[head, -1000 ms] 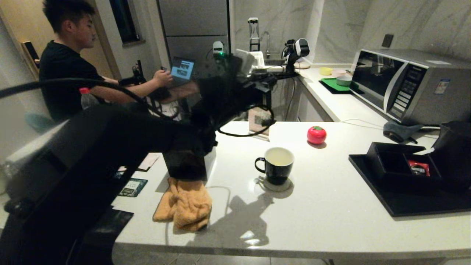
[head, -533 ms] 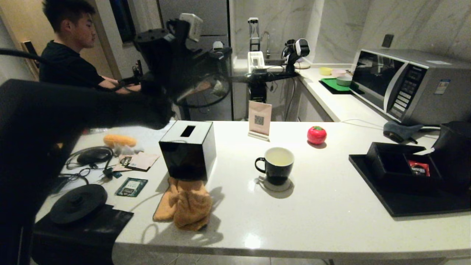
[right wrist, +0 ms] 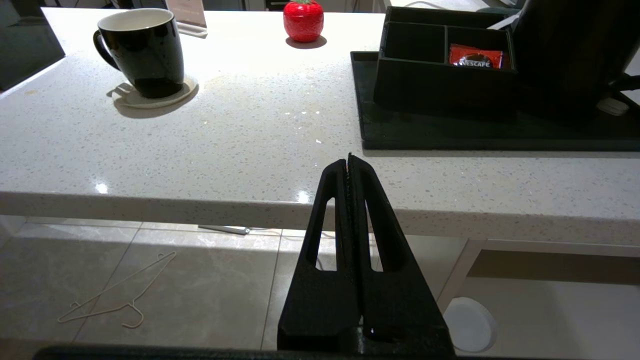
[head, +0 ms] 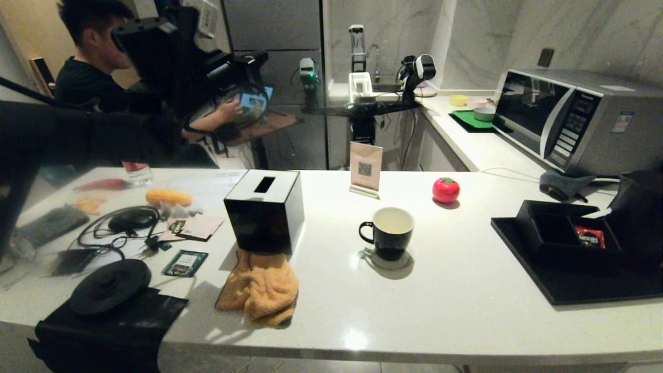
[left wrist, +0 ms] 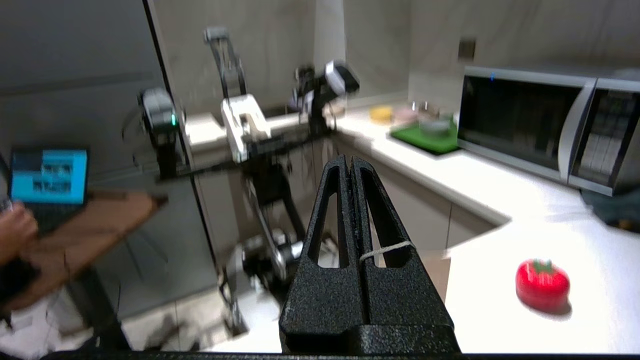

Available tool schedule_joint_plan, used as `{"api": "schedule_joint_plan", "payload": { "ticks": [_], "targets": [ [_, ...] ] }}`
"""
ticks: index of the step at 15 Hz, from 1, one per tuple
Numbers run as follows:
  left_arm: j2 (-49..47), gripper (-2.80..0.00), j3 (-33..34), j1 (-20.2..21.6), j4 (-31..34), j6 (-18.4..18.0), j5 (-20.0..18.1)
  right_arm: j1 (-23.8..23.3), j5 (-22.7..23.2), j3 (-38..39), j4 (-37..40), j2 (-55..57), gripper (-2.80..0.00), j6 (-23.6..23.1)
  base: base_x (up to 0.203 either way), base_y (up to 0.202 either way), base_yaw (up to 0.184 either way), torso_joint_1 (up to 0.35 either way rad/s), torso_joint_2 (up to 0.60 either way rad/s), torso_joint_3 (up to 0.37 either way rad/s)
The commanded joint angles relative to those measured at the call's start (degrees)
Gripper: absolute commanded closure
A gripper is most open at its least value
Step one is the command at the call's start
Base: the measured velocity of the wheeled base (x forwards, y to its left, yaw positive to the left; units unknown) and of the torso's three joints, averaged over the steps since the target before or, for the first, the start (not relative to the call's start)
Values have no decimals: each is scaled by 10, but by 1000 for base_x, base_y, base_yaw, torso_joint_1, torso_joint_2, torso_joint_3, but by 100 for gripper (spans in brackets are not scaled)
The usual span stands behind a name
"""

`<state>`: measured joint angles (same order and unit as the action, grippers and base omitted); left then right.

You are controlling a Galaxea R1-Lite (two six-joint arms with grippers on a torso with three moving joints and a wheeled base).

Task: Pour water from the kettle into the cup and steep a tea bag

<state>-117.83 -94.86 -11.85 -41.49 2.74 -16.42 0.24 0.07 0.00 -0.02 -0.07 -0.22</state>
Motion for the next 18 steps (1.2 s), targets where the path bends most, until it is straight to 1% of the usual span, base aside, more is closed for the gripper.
{"api": "schedule_joint_plan", "payload": {
  "ticks": [1,5,8,10,13,18],
  "targets": [
    [22,0,59,10,-6,0,-2,1,0,0,-1,1,0,0,0,0,0,0,0,0],
    [66,0,202,29,-18,-3,-3,0,0,0,-1,1,0,0,0,0,0,0,0,0],
    [69,0,273,50,-71,-21,-5,0,0,0,-1,1,0,0,0,0,0,0,0,0],
    [67,0,290,61,-76,-24,-8,0,0,0,-1,1,0,0,0,0,0,0,0,0],
    [56,0,292,78,-76,-25,-10,0,0,0,-1,1,0,0,0,0,0,0,0,0],
    [27,0,289,81,-80,-27,-10,0,0,0,0,1,0,0,0,0,0,0,0,0]
  ]
}}
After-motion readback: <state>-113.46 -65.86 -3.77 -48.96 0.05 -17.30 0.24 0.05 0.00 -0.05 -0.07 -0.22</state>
